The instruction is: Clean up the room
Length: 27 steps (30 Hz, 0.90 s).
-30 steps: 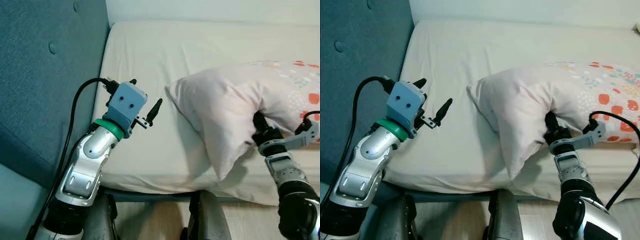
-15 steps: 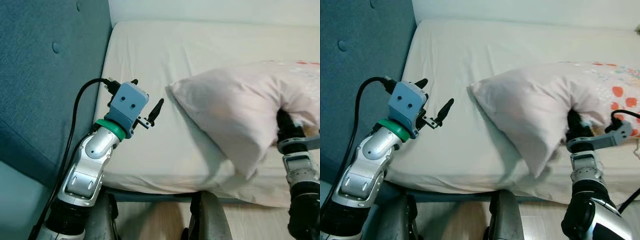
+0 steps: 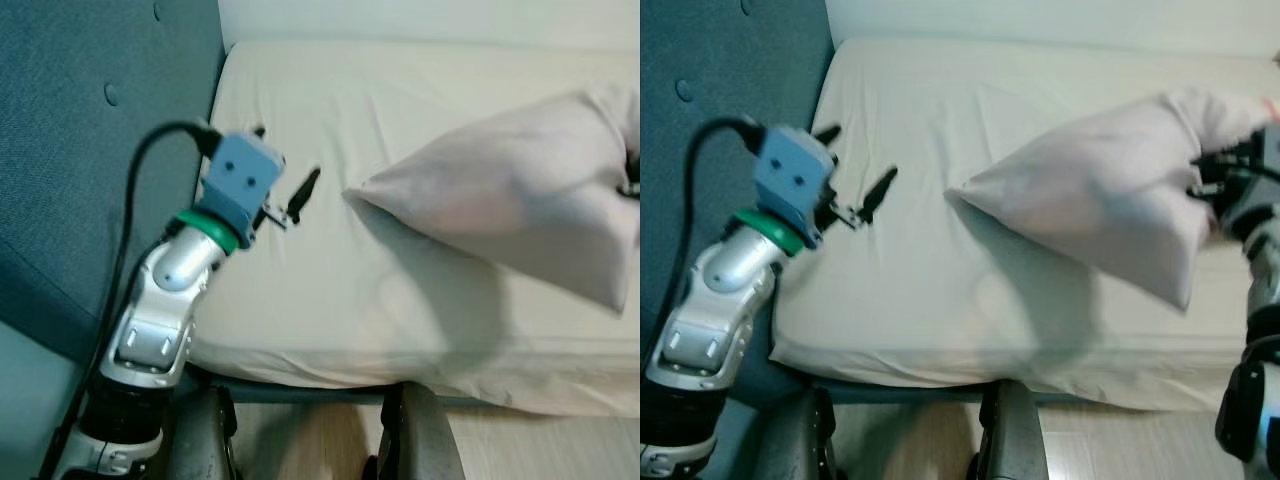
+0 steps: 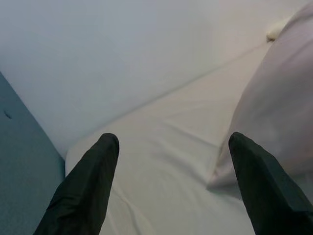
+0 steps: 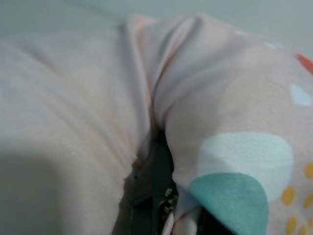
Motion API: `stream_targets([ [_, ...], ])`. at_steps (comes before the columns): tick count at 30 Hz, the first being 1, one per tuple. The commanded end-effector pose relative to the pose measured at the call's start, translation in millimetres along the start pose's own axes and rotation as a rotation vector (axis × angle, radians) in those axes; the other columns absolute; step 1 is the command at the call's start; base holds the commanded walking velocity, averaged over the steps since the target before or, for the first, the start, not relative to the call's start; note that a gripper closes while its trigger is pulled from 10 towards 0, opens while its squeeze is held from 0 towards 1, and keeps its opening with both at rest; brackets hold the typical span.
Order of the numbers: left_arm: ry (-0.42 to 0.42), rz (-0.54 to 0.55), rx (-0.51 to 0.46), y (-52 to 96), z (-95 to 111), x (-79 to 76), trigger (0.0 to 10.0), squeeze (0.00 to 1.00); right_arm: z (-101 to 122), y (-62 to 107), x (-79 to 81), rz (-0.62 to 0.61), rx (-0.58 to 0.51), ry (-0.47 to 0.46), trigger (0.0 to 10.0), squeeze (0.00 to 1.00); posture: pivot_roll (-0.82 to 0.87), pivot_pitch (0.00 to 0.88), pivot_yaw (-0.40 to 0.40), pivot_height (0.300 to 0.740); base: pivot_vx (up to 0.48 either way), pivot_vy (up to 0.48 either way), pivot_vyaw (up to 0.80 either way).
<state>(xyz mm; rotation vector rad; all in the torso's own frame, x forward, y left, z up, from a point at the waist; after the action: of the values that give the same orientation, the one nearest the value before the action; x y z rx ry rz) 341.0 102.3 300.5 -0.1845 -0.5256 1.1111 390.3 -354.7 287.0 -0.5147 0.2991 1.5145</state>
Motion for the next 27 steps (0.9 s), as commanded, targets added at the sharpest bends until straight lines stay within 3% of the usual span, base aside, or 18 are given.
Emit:
stream_targets([
  [1,0.024,-0.016,-0.024,0.4,11,2.4,10.0,0.0,11,-3.7,1.3,0.039,-0.017,0.067,0.0,0.0,0.11,0.148,-0.007,0.545,0.0,0.0,0.0],
  [6,0.059,-0.015,-0.098,-1.6,37,11.0,10.0,0.0,49,-20.0,18.2,0.137,-0.134,0.076,0.0,0.0,0.1,0.144,-0.024,0.545,0.0,0.0,0.0],
  [7,0.086,0.005,-0.141,-2.6,52,17.8,10.0,0.0,66,-28.7,40.0,0.239,-0.191,0.07,0.0,0.0,0.11,0.143,-0.029,0.545,0.0,0.0,0.0],
  [8,0.086,0.005,-0.141,-2.6,52,17.8,10.0,0.0,66,-28.7,40.0,0.239,-0.191,0.07,0.0,0.0,0.11,0.143,-0.029,0.545,0.0,0.0,0.0],
  [10,0.172,0.041,-0.225,-2.2,78,29.4,10.0,0.0,98,-39.8,93.1,0.469,-0.305,0.076,0.0,0.0,0.13,0.141,-0.043,0.545,0.0,0.0,0.0],
  [12,0.172,0.041,-0.225,-2.2,78,29.4,10.0,0.0,98,-39.8,93.1,0.469,-0.305,0.076,0.0,0.0,0.13,0.141,-0.043,0.545,0.0,0.0,0.0],
  [13,0.21,0.049,-0.25,-1.5,85,32.5,10.0,0.0,110,-41.5,112.1,0.547,-0.345,0.089,0.0,0.0,0.13,0.141,-0.043,0.545,0.0,0.0,0.0],
  [15,0.21,0.049,-0.25,-1.5,85,32.5,10.0,0.0,110,-41.5,112.1,0.547,-0.345,0.089,0.0,0.0,0.13,0.141,-0.043,0.545,0.0,0.0,0.0],
  [16,0.25,0.06,-0.273,0.7,92,36.7,10.0,0.0,129,-41.6,137.4,0.653,-0.414,0.11,0.0,0.0,0.14,0.14,-0.048,0.545,0.0,0.0,0.0],
  [17,0.277,0.058,-0.289,2.9,98,39.7,10.0,0.0,150,-37.1,164.6,0.791,-0.487,0.145,0.0,0.0,0.15,0.141,-0.053,0.545,0.0,0.0,0.0],
  [19,0.277,0.058,-0.289,2.9,98,39.7,10.0,0.0,150,-37.1,164.6,0.791,-0.487,0.145,0.0,0.0,0.15,0.141,-0.053,0.545,0.0,0.0,0.0],
  [20,0.291,0.049,-0.296,5.3,102,41.8,10.0,0.0,167,-28.7,187.9,0.931,-0.553,0.183,0.0,0.0,0.15,0.141,-0.053,0.545,0.0,0.0,0.0],
  [21,0.291,0.049,-0.296,5.3,102,41.8,10.0,0.0,167,-28.7,187.9,0.931,-0.553,0.183,0.0,0.0,0.15,0.141,-0.053,0.545,0.0,0.0,0.0],
  [22,0.303,0.037,-0.301,7.4,106,43.1,10.0,0.0,181,-16.7,207.1,1.073,-0.619,0.202,0.0,0.0,0.15,0.141,-0.053,0.545,0.0,0.0,0.0],
  [23,0.303,0.037,-0.301,7.4,106,43.1,10.0,0.0,181,-16.7,207.1,1.073,-0.619,0.202,0.0,0.0,0.15,0.141,-0.053,0.545,0.0,0.0,0.0],
  [24,0.31,0.027,-0.303,8.9,108,44.2,10.0,0.0,194,-1.9,217.9,1.187,-0.694,0.225,0.0,0.0,0.15,0.141,-0.053,0.545,0.0,0.0,0.0],
  [25,0.31,0.027,-0.303,8.9,108,44.2,10.0,0.0,194,-1.9,217.9,1.187,-0.694,0.225,0.0,0.0,0.15,0.141,-0.053,0.545,0.0,0.0,0.0],
  [27,0.325,0.017,-0.299,10.7,110,44.7,10.0,0.0,224,8.2,209.6,1.141,-0.844,0.252,0.0,0.0,0.15,0.143,-0.052,0.545,0.0,0.0,0.0],
])
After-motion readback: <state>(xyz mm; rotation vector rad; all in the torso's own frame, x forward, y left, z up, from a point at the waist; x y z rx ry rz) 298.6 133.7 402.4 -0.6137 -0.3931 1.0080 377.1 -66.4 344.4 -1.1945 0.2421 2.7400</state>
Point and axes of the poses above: a point about 5 cm out from each wrist's last joint towards the gripper, its own y axis pointing back from the gripper into the wrist, its own z axis along the axis of the wrist's last joint, x = y × z, the point moved 4 cm from there along -y, pointing out of the wrist towards the gripper, and after that the axes turned 7 degrees about y, right-handed, at the moved point
